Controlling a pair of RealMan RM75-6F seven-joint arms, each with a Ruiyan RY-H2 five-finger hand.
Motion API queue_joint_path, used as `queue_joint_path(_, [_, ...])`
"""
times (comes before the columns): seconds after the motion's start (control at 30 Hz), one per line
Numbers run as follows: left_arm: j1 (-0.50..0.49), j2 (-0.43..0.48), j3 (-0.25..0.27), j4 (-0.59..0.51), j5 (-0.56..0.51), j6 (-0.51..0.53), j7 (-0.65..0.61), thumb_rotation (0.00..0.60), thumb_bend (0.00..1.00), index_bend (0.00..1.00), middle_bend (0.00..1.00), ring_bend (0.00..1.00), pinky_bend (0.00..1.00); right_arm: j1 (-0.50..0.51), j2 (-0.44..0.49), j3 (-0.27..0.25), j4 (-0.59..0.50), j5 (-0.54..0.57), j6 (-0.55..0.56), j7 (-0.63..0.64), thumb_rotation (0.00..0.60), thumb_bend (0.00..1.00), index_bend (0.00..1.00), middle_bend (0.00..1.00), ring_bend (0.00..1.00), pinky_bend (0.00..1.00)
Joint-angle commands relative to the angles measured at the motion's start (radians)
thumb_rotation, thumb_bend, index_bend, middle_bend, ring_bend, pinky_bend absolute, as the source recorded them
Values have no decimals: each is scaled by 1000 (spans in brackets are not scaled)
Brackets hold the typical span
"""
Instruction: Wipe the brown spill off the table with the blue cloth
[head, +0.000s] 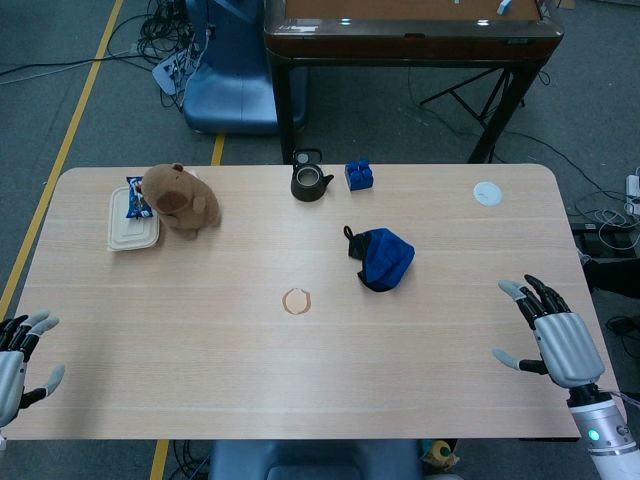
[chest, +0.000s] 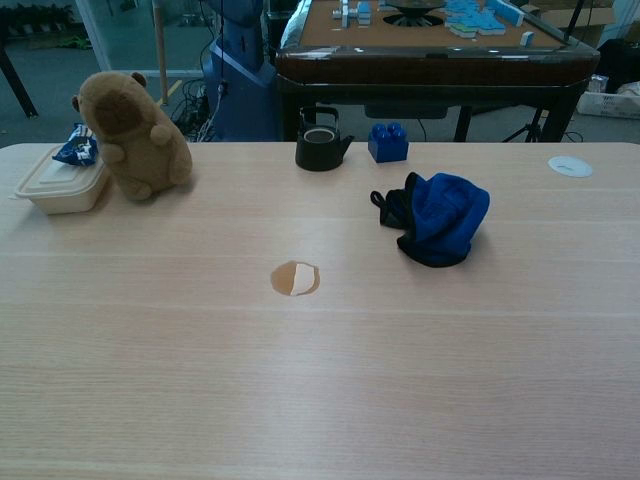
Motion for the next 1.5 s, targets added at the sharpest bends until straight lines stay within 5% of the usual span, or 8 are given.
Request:
queue_joint_path(0.03, [0,-1,0,0,-1,-1,1,600,269,218,158,103,69,1,1,0,-1,1,-2,-1,600,120,134,200,76,144])
queue_joint_path(0.4, [4,4,1,-8,-1,4,5,600,269,218,158,103,69,33,12,5,-25,17,-58,-26,600,120,134,200,75,144])
queue_joint_path(0.97, [17,13,9,-18,7,21,-1,600,269,218,157,103,69,295,-47,120,-104,267,-427,-255,600,119,51,161,75,144])
queue_joint_path(1.13, [31,28,13,-24,15,42,-11,600,269,218,157,103,69,428,-145,176,-36,425,-544,-358,600,118,45,151,75,144])
queue_joint_path(1.5, [46,37,15,-28,9,54,-21,600,269,218,158,103,69,632,-326,212,236,750,-655,-490,600,118,45,146,71,144])
